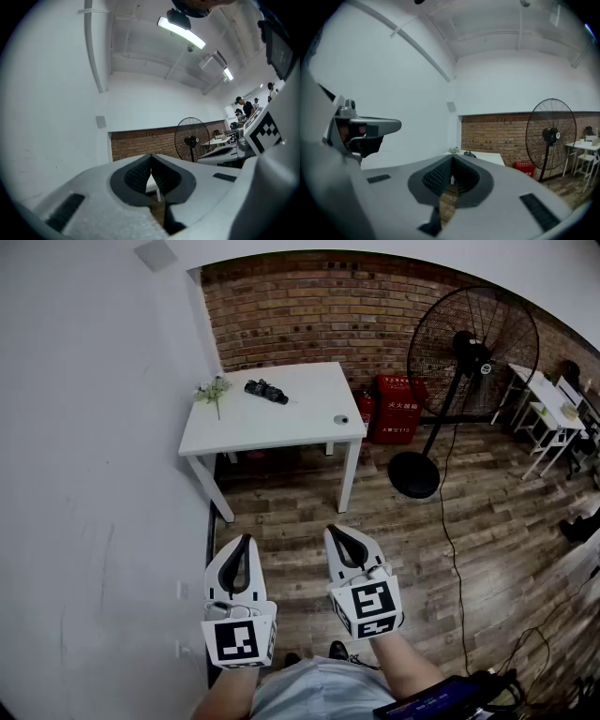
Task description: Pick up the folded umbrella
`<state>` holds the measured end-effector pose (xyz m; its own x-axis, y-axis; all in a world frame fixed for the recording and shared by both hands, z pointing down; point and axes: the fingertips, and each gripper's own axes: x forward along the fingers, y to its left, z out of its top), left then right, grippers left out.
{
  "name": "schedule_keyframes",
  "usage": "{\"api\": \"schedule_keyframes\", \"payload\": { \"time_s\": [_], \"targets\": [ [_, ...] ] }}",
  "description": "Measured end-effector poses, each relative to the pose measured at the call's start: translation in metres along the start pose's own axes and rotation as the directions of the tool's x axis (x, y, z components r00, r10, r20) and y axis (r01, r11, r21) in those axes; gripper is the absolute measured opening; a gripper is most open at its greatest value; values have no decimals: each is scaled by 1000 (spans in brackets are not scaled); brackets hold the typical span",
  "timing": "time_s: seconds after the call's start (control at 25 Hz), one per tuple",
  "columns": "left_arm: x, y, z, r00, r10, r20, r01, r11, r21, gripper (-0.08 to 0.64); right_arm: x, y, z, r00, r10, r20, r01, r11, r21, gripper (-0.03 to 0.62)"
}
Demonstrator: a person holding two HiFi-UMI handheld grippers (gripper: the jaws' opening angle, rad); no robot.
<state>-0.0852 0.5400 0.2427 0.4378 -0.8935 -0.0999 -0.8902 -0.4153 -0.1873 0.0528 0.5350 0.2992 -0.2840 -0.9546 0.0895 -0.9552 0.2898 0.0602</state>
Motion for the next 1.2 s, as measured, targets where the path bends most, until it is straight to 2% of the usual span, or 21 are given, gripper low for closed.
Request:
{"api": "schedule_keyframes", "payload": {
  "time_s": [0.48,0.52,0.56,0.6,0.68,0.72,0.96,1.2],
  "targets": [
    [6,-28,2,1000,1,-9,-1,1000,4,6,-16,-20,1,999,31,38,-31,999,19,8],
    [7,-31,1,1000,6,-13,-6,1000,5,6,-17,-23,-1,998,46,34,-47,999,25,94],
    [8,-34,1,1000,12,-18,-12,1000,6,6,-17,-26,-4,998,62,28,-63,998,31,237],
    [9,-38,0,1000,18,-23,-18,1000,8,6,-18,-29,-6,997,72,24,-73,997,33,286],
    [10,-46,-3,999,28,-32,-28,1000,13,6,-19,-36,-10,996,82,25,-83,996,24,339],
    [11,-49,-4,999,32,-36,-32,999,16,6,-19,-39,-11,996,87,27,-87,996,19,357],
    [14,-57,-12,996,62,-57,-61,998,21,6,-15,-54,-14,995,96,32,-97,995,8,364],
    [29,-37,-24,994,85,-64,-84,996,16,6,14,-61,-15,995,94,23,-93,996,-4,368]
  ]
}}
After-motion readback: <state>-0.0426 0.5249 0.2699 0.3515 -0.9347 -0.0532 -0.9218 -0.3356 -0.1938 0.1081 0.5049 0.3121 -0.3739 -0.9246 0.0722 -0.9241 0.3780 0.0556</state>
